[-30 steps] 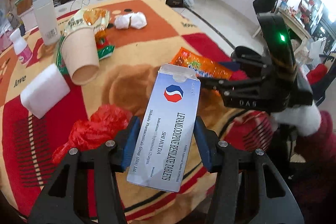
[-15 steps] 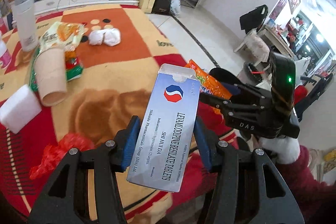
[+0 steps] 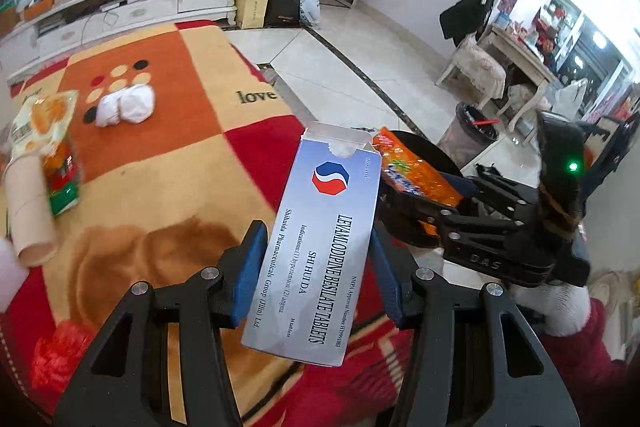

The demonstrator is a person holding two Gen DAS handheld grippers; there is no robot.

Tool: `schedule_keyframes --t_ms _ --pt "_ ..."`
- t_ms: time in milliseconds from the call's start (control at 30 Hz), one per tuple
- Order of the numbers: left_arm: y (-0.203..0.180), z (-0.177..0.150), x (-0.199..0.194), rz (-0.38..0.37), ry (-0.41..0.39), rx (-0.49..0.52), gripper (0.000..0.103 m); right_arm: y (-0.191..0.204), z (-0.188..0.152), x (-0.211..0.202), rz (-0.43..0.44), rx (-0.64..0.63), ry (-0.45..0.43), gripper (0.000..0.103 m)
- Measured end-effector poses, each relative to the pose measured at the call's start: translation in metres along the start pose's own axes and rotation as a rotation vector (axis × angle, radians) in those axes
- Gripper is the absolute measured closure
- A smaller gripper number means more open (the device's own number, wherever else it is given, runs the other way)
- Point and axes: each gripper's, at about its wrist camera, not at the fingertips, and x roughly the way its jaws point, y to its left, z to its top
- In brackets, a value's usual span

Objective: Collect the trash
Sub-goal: 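Lift and carry the box and orange packet over the black bin with both tools, then open both tools to drop the box and packet into the bin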

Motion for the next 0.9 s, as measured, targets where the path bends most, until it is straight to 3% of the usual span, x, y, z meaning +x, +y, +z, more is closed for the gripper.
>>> schedule_keyframes --t_ms 533,700,900 --pt "-0.053 0.025 0.077 0.007 0.063 0.079 0.053 -0.085 -0.022 0.004 -0.094 0.17 0.035 0.051" --pt "-0.066 0.03 0.099 -0.01 0.081 0.088 0.053 -0.099 -0.024 0.005 -0.11 0.206 0.04 0.051" --pt "-0.072 0.034 0.123 -0.056 0.111 0.063 0.053 -0.118 -0.023 0.006 -0.137 0.245 0.043 0.044"
